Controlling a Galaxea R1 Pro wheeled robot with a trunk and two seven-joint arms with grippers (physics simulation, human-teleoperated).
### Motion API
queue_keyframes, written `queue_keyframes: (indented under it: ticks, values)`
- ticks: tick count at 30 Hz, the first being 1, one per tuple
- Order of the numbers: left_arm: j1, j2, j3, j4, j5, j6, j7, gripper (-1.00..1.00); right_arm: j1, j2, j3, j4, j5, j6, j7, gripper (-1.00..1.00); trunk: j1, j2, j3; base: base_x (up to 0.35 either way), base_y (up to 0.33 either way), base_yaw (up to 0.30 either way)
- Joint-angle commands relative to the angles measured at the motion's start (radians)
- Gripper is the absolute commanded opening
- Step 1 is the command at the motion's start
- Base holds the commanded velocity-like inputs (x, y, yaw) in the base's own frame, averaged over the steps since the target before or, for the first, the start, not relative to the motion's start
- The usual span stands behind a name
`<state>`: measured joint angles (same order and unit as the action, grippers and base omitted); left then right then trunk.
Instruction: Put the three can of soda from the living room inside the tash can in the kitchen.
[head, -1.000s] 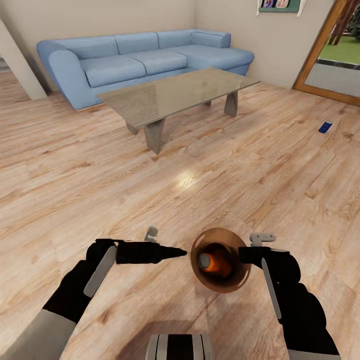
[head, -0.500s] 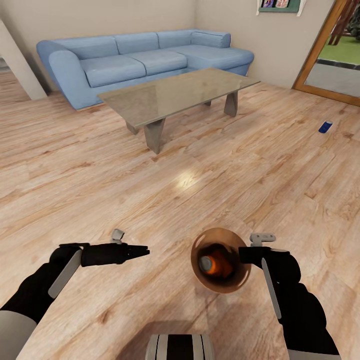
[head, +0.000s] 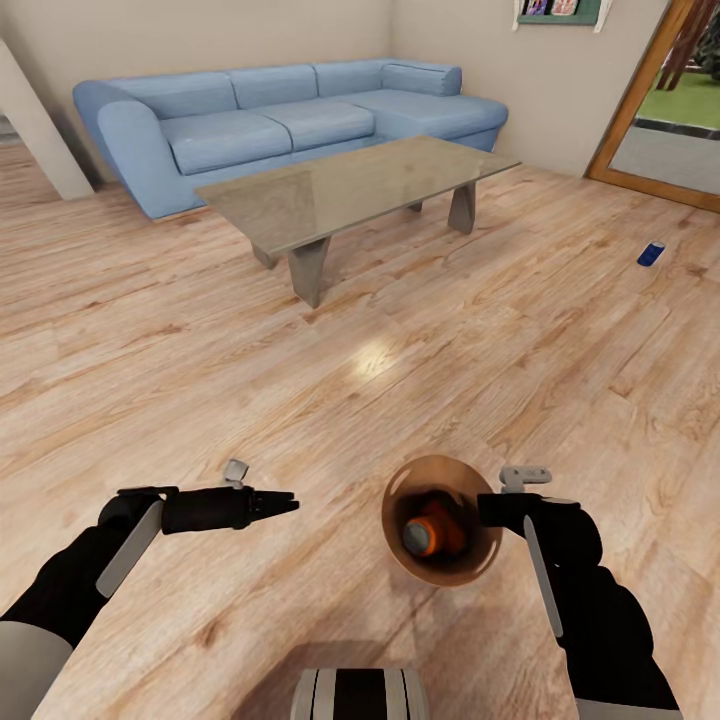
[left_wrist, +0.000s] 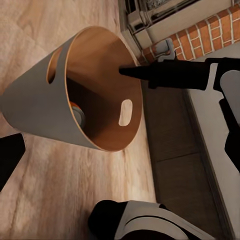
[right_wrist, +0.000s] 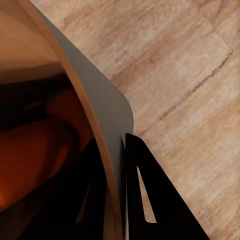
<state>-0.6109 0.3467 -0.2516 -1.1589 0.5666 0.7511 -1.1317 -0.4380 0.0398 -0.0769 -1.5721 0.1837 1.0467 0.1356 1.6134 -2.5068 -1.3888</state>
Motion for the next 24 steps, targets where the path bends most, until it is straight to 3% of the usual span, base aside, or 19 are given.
queue_keyframes:
  ticks: [1,6,10,18,24]
  values:
    - [0.000,0.000,0.000,0.002,-0.001,-0.001,0.004,1.00,0.000,0.000,-0.001,0.000,-0.013,0.001,0.006,-1.00,0.000,0.000,0.000,0.000,0.000,0.000]
    - [0.000,-0.001,0.000,0.002,-0.006,0.002,0.075,1.00,-0.001,0.005,-0.011,0.000,-0.013,0.001,0.008,-1.00,0.000,0.000,0.003,0.000,0.000,0.000]
    - [0.000,-0.002,0.000,0.001,-0.007,0.003,0.092,1.00,-0.001,0.007,-0.035,0.000,-0.013,0.001,0.009,-1.00,0.000,0.000,0.009,0.000,0.000,0.000]
    - [0.000,-0.004,0.000,0.005,-0.006,0.002,0.100,1.00,-0.001,0.006,-0.038,0.000,-0.013,0.001,0.009,-1.00,0.000,0.000,0.022,0.000,0.000,0.000]
    - [0.000,-0.010,0.000,0.015,0.000,-0.002,0.167,1.00,-0.001,0.004,-0.038,0.000,-0.013,0.001,0.009,-1.00,0.000,0.000,0.031,0.000,0.000,0.000]
